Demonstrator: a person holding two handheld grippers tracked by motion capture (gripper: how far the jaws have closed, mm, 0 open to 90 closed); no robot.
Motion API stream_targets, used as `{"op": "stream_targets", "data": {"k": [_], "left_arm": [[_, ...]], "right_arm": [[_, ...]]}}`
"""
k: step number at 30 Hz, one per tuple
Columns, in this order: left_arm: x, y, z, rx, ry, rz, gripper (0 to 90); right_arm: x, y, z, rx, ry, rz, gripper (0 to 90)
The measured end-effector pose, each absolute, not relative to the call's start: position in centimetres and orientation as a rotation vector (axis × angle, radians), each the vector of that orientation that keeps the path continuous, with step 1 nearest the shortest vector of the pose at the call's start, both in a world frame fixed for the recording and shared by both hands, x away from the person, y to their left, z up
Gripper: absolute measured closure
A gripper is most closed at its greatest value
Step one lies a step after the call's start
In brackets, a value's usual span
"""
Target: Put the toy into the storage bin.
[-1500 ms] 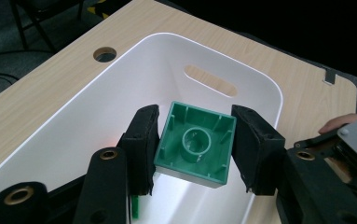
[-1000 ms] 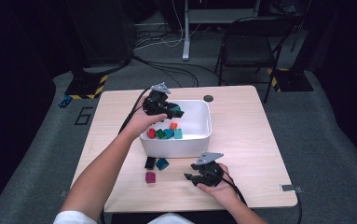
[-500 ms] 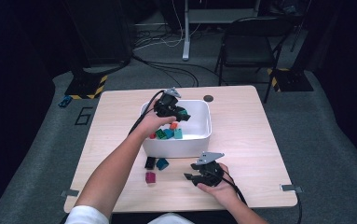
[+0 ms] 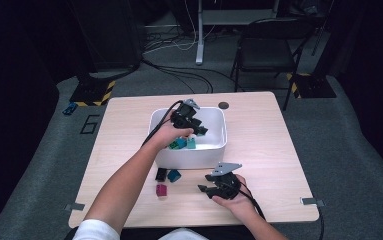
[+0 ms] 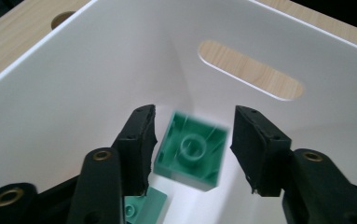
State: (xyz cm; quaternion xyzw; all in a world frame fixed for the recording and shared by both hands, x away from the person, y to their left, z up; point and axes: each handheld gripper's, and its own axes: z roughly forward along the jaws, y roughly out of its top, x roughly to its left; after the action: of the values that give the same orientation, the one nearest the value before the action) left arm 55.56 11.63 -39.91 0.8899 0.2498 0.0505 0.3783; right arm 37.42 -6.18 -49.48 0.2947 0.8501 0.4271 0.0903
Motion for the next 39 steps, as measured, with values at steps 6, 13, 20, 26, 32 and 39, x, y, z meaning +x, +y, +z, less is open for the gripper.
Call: {"op": "stream_targets", "data": {"k": [6,13,20,26,32,39], "left_arm": [[55.0,12.0,-39.0,2.276,0.611,0.146,43.1],[53.3,14.2,-35.9,2.218,0.603,0.226,43.0],[50.7,16.2,-33.6,2.195,0.547,0.246,43.1],[48.8,18.3,-32.8,2.19,0.536,0.257,43.0],[47.2,20.3,-32.6,2.166,0.555,0.254,40.9],[45.6,21.8,-32.9,2.155,0.534,0.222,32.6]], "right_arm": [[37.5,-6.2,-49.5,0.884,2.532,1.283,50.6],[37.7,-6.3,-49.6,0.905,2.528,1.286,50.6],[37.7,-6.2,-49.7,0.91,2.533,1.273,50.6],[37.8,-6.4,-49.7,0.911,2.525,1.278,50.5],[37.8,-6.3,-49.8,0.923,2.528,1.277,50.5],[37.8,-6.2,-49.9,0.925,2.535,1.271,50.5]]}}
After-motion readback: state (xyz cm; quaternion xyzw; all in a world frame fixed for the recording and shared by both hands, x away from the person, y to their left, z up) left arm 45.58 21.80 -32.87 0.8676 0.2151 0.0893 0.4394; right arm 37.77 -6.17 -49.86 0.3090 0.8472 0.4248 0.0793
